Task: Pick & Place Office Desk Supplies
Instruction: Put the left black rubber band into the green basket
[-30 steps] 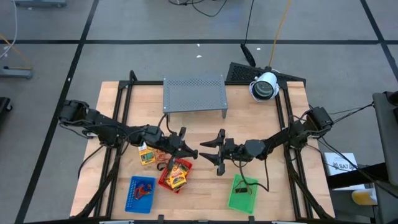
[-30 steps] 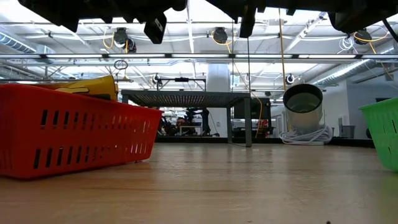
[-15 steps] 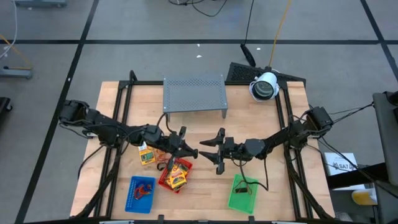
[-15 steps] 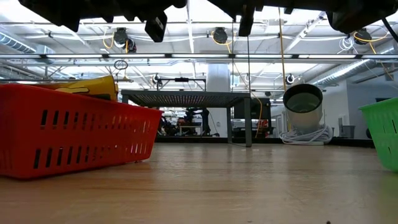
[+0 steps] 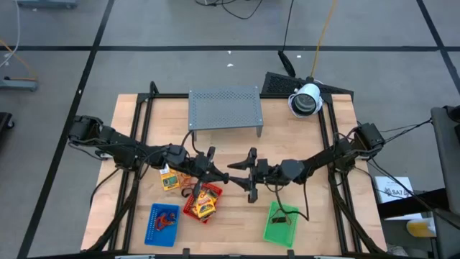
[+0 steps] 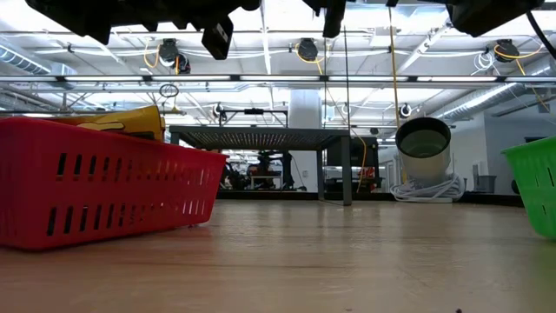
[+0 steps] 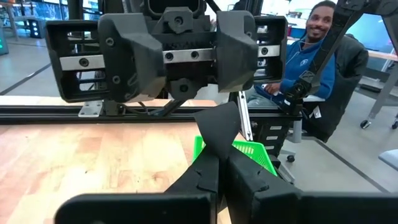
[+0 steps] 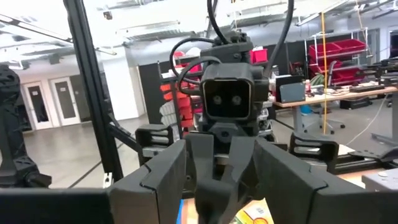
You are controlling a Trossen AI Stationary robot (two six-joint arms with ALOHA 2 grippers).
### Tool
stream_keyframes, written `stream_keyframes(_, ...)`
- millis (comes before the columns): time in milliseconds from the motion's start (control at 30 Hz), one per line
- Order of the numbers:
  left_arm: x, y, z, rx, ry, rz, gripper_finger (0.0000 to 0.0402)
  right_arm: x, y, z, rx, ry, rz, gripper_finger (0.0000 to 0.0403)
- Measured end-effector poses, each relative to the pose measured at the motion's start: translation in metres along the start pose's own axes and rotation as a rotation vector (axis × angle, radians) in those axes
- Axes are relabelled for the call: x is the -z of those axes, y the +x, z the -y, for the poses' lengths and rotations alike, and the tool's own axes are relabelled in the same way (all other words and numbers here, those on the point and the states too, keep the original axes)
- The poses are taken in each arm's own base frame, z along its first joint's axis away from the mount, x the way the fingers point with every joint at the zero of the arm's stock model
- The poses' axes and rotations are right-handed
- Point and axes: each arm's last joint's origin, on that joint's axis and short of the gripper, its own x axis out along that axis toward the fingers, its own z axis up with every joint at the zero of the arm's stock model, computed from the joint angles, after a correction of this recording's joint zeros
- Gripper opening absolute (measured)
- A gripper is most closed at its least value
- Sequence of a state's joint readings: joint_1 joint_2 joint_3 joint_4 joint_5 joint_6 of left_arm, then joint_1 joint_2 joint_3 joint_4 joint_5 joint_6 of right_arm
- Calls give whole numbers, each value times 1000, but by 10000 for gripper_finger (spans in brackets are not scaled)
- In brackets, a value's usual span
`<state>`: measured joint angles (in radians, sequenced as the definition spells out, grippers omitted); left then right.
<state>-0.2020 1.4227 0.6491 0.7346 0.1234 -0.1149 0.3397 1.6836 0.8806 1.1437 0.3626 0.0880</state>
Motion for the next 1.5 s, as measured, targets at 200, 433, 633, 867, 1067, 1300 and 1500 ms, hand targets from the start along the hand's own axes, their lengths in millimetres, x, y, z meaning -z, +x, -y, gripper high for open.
stream_keyframes(200, 0, 0, 0, 0, 0, 1, 10, 1, 0, 0, 0, 8, -11, 180)
stream_keyframes(433, 0, 0, 0, 1, 0, 1, 7, 1, 0, 0, 0, 19, -12, 181)
stream_keyframes(633, 0, 0, 0, 1, 0, 1, 19, 1, 2, 2, 9, 38, -20, 181)
stream_keyframes(867, 0, 0, 0, 1, -6, 0, 6, -3, 21, 6, 29, 6, -138, 181)
stream_keyframes(1067, 0, 0, 0, 5, -15, 2, 22, 0, 20, 3, 24, 18, -164, 181)
stream_keyframes(1300, 0, 0, 0, 9, -15, 2, 7, 0, 20, 3, 24, 27, -165, 181)
stream_keyframes(1500, 0, 0, 0, 9, -14, 2, 21, 0, 19, 2, 19, 18, -167, 180)
